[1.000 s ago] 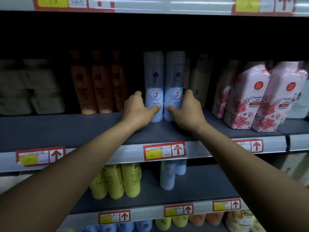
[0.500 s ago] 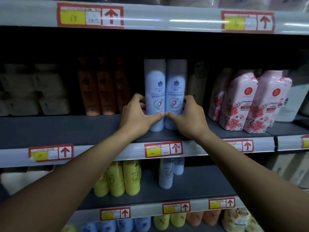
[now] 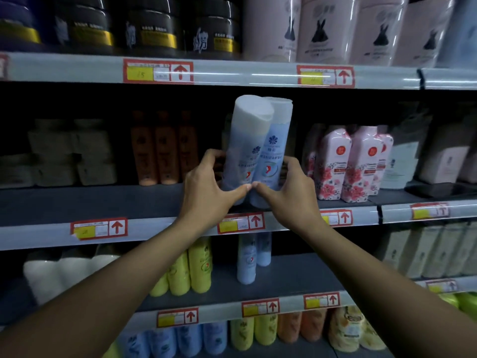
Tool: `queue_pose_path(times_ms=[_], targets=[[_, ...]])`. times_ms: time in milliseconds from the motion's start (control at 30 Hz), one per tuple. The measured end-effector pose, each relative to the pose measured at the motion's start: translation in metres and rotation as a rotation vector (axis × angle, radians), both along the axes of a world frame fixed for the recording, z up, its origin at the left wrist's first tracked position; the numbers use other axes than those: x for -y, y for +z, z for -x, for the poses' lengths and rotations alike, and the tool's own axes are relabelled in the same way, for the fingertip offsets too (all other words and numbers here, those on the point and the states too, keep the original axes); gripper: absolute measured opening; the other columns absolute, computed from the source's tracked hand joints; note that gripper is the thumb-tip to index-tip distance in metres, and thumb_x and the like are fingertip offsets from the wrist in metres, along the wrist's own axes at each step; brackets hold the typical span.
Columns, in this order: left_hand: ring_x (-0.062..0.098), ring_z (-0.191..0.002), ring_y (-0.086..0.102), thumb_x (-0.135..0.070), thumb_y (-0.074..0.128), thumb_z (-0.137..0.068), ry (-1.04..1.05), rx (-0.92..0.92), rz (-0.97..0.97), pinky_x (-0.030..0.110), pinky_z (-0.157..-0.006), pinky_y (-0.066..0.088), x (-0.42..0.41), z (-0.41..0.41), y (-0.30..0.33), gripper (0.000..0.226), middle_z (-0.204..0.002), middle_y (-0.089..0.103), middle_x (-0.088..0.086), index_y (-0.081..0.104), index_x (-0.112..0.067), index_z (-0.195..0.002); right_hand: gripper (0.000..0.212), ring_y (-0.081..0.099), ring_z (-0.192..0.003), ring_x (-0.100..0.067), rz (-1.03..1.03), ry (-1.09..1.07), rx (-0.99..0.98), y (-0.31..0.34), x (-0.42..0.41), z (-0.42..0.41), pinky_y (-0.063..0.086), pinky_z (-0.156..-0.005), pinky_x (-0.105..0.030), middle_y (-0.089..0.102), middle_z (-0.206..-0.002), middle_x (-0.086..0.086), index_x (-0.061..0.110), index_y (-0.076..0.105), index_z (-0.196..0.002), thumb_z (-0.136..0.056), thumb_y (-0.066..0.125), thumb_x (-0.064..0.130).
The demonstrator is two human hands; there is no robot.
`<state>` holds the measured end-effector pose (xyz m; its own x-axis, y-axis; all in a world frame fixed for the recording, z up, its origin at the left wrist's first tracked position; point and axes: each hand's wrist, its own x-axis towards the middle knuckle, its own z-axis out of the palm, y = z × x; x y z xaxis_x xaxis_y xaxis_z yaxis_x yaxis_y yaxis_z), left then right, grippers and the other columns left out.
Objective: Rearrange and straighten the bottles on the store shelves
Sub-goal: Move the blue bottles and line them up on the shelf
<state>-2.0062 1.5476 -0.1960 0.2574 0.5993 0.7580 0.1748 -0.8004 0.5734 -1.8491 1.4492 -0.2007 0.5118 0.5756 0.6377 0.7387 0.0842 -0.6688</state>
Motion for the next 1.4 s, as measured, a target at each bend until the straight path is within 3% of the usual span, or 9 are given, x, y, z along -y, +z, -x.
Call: queue_pose_path(times_ms=[133,300,433,567,633,833,1100,1267,1400], targets=[[0.003,-0.090,0.067,-0.052,0.092,-0.066,0.030,-0.017,-0.012,0.033,-0.076,0.059,0.030,0.010,0.002,0.068,-0.106,0.072,-0.013,0.058,-0.031,-0.121,0.058,0.068,-0.100,-0.002,-0.024,0.015,0.034,0.000,0.028,0.005,0.056,-0.084,-0.021,0.071,-0.113,0.012,0.023,0.055,-0.129,-0.082,0.087,0.033],[0.001,-0.090,0.070,-0.055,0.090,-0.065,-0.035,0.001,0.018,0.039,-0.075,0.062,0.059,0.015,-0.007,0.066,-0.106,0.075,-0.012,0.058,-0.033,-0.119,0.057,0.057,-0.087,0.025,-0.016,0.025,0.034,-0.009,0.058,0.004,0.046,-0.074,-0.001,0.061,-0.100,0.028,0.024,0.054,-0.129,-0.083,0.087,0.029],[0.002,-0.089,0.071,-0.054,0.092,-0.064,-0.042,0.001,0.037,0.039,-0.074,0.063,0.076,0.012,-0.016,0.065,-0.104,0.075,-0.012,0.058,-0.033,-0.116,0.058,0.057,-0.088,0.026,-0.018,0.019,0.054,-0.018,0.077,0.002,0.045,-0.075,0.000,0.060,-0.100,0.029,0.021,0.054,-0.130,-0.083,0.088,0.027],[0.004,-0.089,0.073,-0.058,0.089,-0.062,-0.080,-0.010,0.068,0.040,-0.073,0.065,0.089,0.009,-0.026,0.065,-0.102,0.074,-0.014,0.056,-0.039,-0.114,0.059,0.066,-0.102,0.002,-0.028,0.017,0.054,-0.027,0.094,0.000,0.056,-0.087,-0.020,0.069,-0.114,0.016,0.023,0.054,-0.131,-0.083,0.087,0.031],[0.004,-0.091,0.072,-0.055,0.091,-0.063,-0.072,-0.029,0.065,0.038,-0.075,0.065,0.097,0.007,-0.031,0.065,-0.103,0.073,-0.015,0.056,-0.039,-0.116,0.057,0.067,-0.105,-0.001,-0.029,0.011,0.051,-0.034,0.101,-0.001,0.056,-0.087,-0.022,0.070,-0.116,0.015,0.025,0.055,-0.129,-0.083,0.087,0.032],[0.005,-0.096,0.071,-0.057,0.090,-0.063,-0.085,-0.050,0.110,0.035,-0.080,0.062,0.108,-0.001,-0.053,0.068,-0.111,0.075,-0.013,0.059,-0.038,-0.121,0.054,0.063,-0.093,0.009,0.004,-0.007,0.038,-0.057,0.115,-0.009,0.049,-0.078,-0.006,0.066,-0.107,0.023,0.028,0.055,-0.125,-0.082,0.088,0.031],[-0.002,-0.097,0.072,-0.051,0.093,-0.064,-0.150,-0.057,0.235,0.033,-0.081,0.065,0.104,-0.020,-0.096,0.066,-0.112,0.074,-0.016,0.058,-0.036,-0.118,0.060,0.068,-0.102,0.005,0.056,0.006,-0.019,-0.093,0.118,-0.021,0.058,-0.087,-0.019,0.069,-0.113,0.019,0.027,0.054,-0.129,-0.081,0.089,0.032],[0.006,-0.104,0.072,-0.055,0.092,-0.065,-0.134,-0.095,0.250,0.035,-0.081,0.066,0.098,-0.032,-0.126,0.071,-0.124,0.071,-0.013,0.055,-0.037,-0.122,0.063,0.061,-0.096,0.017,0.102,0.004,-0.057,-0.120,0.116,-0.032,0.054,-0.082,-0.008,0.066,-0.114,0.020,0.027,0.052,-0.131,-0.080,0.089,0.033],[0.006,-0.105,0.071,-0.056,0.092,-0.063,-0.132,-0.122,0.282,0.035,-0.079,0.065,0.093,-0.042,-0.152,0.073,-0.122,0.071,-0.013,0.056,-0.033,-0.122,0.067,0.059,-0.091,0.015,0.151,-0.008,-0.070,-0.142,0.113,-0.042,0.048,-0.078,0.000,0.063,-0.113,0.019,0.023,0.051,-0.131,-0.078,0.091,0.031]])
